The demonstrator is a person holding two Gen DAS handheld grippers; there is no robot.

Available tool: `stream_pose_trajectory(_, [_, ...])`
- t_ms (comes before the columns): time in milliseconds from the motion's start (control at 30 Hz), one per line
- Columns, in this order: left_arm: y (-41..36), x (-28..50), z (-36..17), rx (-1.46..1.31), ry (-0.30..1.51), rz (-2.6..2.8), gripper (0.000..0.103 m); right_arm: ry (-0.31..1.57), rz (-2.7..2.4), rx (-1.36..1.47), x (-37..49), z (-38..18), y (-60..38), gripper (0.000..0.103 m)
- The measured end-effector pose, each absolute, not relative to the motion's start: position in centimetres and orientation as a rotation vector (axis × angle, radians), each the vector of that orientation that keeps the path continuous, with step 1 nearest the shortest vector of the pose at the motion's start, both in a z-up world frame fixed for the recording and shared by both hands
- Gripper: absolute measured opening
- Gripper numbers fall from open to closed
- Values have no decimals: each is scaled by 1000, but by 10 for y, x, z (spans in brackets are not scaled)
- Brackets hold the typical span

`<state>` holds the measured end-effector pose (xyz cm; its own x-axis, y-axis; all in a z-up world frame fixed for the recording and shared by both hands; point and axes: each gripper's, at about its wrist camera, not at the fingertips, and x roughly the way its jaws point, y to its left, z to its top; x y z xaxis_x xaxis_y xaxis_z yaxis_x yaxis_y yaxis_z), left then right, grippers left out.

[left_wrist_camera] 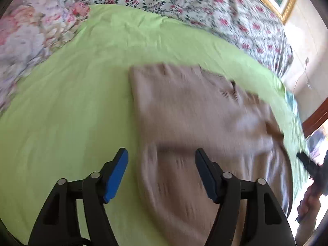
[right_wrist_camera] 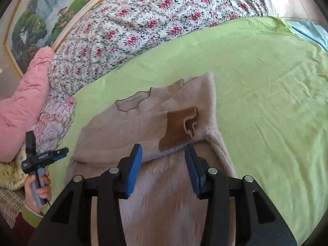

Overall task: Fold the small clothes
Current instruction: 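Grasp the brown ribbed hem with the left gripper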

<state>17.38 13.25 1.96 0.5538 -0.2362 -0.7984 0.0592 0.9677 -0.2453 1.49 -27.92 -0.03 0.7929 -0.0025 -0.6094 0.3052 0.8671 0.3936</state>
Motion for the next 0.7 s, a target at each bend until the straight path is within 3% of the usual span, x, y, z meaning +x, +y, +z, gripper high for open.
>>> stream_pose_trajectory(300, [84, 57, -7, -213, 1143, -176, 79, 677, -164, 490, -46, -9, -249, 45])
stream_pose_trajectory(567, [31, 36, -32, -101, 1273, -174, 79, 692, -136, 455, -86, -17, -215, 45])
stream_pose_trajectory(667, [29, 29, -40, -31, 1237, -138, 68, 699, -122, 469, -97, -22, -209, 45])
stream_pose_trajectory(700, [32, 23, -39, -17, 1217, -135, 54, 700, -121, 471, -100, -23, -208, 45])
